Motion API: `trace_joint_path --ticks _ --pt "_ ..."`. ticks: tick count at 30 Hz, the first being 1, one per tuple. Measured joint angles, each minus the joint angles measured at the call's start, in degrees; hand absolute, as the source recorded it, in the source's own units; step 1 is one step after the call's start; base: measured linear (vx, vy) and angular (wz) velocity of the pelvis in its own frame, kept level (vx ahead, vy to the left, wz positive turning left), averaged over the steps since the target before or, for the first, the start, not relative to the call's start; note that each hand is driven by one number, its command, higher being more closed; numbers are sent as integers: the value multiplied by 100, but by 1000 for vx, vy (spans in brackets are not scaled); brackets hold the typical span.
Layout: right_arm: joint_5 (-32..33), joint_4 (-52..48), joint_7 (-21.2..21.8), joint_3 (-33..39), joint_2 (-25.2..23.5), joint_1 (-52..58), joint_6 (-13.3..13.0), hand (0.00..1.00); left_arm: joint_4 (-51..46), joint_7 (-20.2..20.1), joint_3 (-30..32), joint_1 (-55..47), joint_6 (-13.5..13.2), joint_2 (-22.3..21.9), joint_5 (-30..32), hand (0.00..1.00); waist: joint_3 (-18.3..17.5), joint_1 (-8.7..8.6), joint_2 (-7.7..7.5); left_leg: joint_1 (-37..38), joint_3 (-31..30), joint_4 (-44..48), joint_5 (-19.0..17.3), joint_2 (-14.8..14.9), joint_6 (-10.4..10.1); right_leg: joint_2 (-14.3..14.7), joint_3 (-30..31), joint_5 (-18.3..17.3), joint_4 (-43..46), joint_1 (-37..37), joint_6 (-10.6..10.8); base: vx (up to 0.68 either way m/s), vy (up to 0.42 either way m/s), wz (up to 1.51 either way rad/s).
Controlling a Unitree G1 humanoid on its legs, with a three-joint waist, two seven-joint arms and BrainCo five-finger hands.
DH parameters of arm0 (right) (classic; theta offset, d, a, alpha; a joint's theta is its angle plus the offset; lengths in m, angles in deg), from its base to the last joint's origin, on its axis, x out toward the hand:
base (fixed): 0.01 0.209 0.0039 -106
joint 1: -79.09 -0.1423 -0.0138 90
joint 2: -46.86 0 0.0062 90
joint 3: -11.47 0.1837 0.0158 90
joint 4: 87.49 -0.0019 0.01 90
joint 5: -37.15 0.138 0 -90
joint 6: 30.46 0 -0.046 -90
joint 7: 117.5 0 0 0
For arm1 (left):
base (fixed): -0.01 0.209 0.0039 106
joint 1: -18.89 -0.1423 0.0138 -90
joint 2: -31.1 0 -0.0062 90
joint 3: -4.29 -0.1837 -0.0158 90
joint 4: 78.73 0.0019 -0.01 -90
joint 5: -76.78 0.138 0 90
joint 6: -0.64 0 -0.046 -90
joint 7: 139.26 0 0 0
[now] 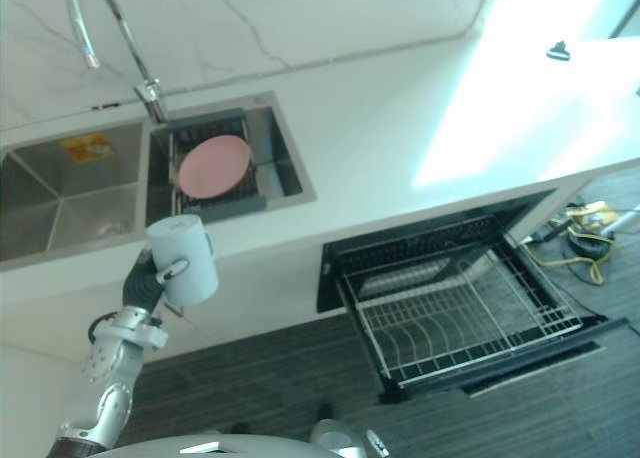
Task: Walk over to the sink, pick up the cup, carry it to the dishwasher, place the cup inside the dishwasher, then close the dishwasher door
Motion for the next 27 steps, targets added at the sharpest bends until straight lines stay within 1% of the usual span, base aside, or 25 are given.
trace_joint_path --ticks 2,3,5,7,8,9,10,11,13,16,17,18,19,21,22,24,25,26,27 --pt "204 -3 -114 72 -9 2 -113 0 0 101 2 127 -49 49 -23 100 -17 -68 -23 13 61 2 -3 12 -4 33 56 149 -211 87 -7 -20 -24 -28" --pt "503 -47 -180 189 -25 -1 -155 0 0 238 16 211 -101 90 -29 100 -39 -79 -36 31 155 2 -10 29 -15 59 144 245 -330 106 -20 -25 -26 -35" --pt "880 -185 -190 336 -40 15 -256 0 2 449 39 353 -170 113 -83 100 -37 -111 -40 110 282 -11 -15 52 -23 94 266 272 -346 109 -24 -45 -26 -39" --pt "895 -415 -222 537 -65 29 -461 0 2 725 69 569 -371 112 -78 100 -49 -146 -57 185 407 -28 -29 63 -31 123 373 309 -369 103 -15 -66 -21 -36" --pt "891 -510 -257 607 -81 22 -510 0 2 776 105 624 -417 112 -78 100 -53 -146 -67 196 457 -29 -32 67 -29 128 425 315 -370 85 -12 -66 -13 -33" --pt "860 -742 -332 712 -111 -5 -641 0 -2 889 239 700 -506 104 -73 100 -59 -176 -81 199 530 -29 -36 70 -24 120 462 285 -372 48 18 -72 -8 -36" --pt "792 -1019 -403 754 -121 -14 -772 0 -5 1038 328 740 -599 106 -73 100 -72 -205 -104 206 620 -32 -38 71 -26 87 389 272 -372 1 -5 -72 -6 -36" --pt "770 -1168 -421 784 -128 -17 -824 0 -14 1110 371 746 -634 103 -72 100 -83 -205 -119 202 668 -32 -46 71 -31 69 339 278 -372 -30 -19 -60 0 -37" --pt "769 -1861 -577 909 -177 -29 -1005 0 -20 1338 426 836 -759 102 -65 100 -105 -213 -146 199 800 -32 -60 70 -37 37 281 353 -371 -106 -27 -38 -3 -31" --pt "753 -2518 -784 1026 -184 -54 -1111 0 -86 1521 425 970 -783 96 -63 100 -111 -251 -202 202 863 -32 -61 71 -33 46 322 404 -371 -142 15 -16 -15 -16" --pt "690 -2877 -866 1185 -190 -84 -1158 0 -209 1610 447 1023 -791 64 -62 100 -111 -248 -225 208 920 -18 -70 68 -16 99 396 480 -370 -161 -18 -6 -17 -27" --pt "644 -3300 -952 1338 -190 -118 -1247 0 -322 1714 482 1065 -874 24 -62 100 -113 -252 -241 215 935 -8 -84 57 6 111 455 517 -367 -183 -11 -8 -12 -29" --pt "642 -3517 -978 1418 -182 -141 -1291 0 -368 1760 483 1093 -913 24 -63 100 -111 -266 -244 220 935 -9 -90 51 14 112 464 530 -361 -191 -6 -14 4 -31" --pt "540 -4271 -1066 1703 -176 -280 -1473 0 -497 1921 490 1237 -996 5 -55 100 -96 -268 -266 282 945 -30 -100 33 27 124 551 610 -330 -188 17 -24 11 -35" --pt "536 -4576 -1064 1792 -172 -360 -1519 0 -522 2028 490 1308 -1009 -30 -35 100 -84 -274 -285 330 948 -30 -112 24 35 125 593 633 -330 -168 25 -65 15 -37" --pt "540 -5373 -972 1842 -174 -557 -1727 0 -527 2368 464 1496 -1012 -222 97 100 -53 -337 -354 423 966 27 -181 8 53 100 633 659 -368 -96 46 -124 20 -22" --pt "539 -5576 -913 1832 -174 -596 -1761 0 -527 2460 464 1540 -1012 -263 143 100 -43 -357 -370 411 972 69 -209 4 59 85 645 655 -369 -108 59 -169 15 -13" --pt "541 -5889 -794 1749 -173 -671 -1804 0 -527 2592 458 1583 -1012 -317 160 100 -30 -367 -391 408 1007 82 -228 -12 74 61 665 624 -371 -123 99 -174 8 -20" --pt "543 -6306 -598 1588 -167 -766 -1885 0 -507 2742 442 1603 -1011 -374 158 100 -22 -374 -404 418 1073 72 -259 -28 30 27 625 597 -370 -145 69 -187 11 -26"
